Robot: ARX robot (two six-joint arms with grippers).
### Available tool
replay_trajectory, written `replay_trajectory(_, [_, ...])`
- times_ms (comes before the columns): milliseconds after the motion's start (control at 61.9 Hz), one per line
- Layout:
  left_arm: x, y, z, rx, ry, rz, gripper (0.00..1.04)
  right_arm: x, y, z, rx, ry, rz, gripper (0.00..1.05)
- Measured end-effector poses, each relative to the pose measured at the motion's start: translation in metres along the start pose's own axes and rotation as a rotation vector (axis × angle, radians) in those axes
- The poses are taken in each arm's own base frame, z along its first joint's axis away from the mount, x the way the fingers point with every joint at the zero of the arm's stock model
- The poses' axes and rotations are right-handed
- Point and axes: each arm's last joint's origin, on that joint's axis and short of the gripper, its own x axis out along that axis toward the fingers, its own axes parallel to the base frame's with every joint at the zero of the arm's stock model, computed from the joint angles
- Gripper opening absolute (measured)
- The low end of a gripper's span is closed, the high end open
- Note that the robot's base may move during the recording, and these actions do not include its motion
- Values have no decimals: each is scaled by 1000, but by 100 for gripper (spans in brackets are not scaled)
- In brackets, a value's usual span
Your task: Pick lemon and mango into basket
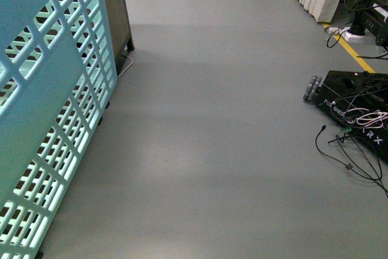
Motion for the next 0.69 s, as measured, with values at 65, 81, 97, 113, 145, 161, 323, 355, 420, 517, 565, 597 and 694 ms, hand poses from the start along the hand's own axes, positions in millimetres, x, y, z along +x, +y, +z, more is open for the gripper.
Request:
replay_trajectory(65, [0, 0, 0, -1, 0, 0, 26, 0, 0, 0, 0, 0, 0, 96])
replay_trajectory(81, [0, 0, 0, 0, -1, 0, 26, 0, 0, 0, 1, 0, 0, 96])
replay_trajectory(97, [0, 0, 0, -1, -1, 0, 26, 0, 0, 0, 0, 0, 0, 96])
replay_trajectory(113, [0, 0, 0, 0, -1, 0, 26, 0, 0, 0, 0, 0, 0, 96])
replay_trajectory(145, [0, 0, 0, 0, 0, 0, 26, 0, 0, 0, 0, 0, 0, 96])
replay_trajectory(161, [0, 0, 0, -2, 0, 0, 26, 0, 0, 0, 0, 0, 0, 96])
replay_trajectory(323, [0, 0, 0, -2, 0, 0, 26, 0, 0, 0, 0, 0, 0, 96])
replay_trajectory(355, [0, 0, 0, -1, 0, 0, 26, 0, 0, 0, 0, 0, 0, 96])
replay_trajectory(420, [0, 0, 0, -1, 0, 0, 26, 0, 0, 0, 0, 0, 0, 96])
replay_trajectory(517, [0, 0, 0, -1, 0, 0, 26, 0, 0, 0, 0, 0, 0, 96])
replay_trajectory(565, [0, 0, 0, -2, -1, 0, 26, 0, 0, 0, 0, 0, 0, 96])
replay_trajectory(597, [0, 0, 0, -1, -1, 0, 26, 0, 0, 0, 0, 0, 0, 96])
replay_trajectory(694, [0, 0, 0, -2, 0, 0, 26, 0, 0, 0, 0, 0, 0, 96])
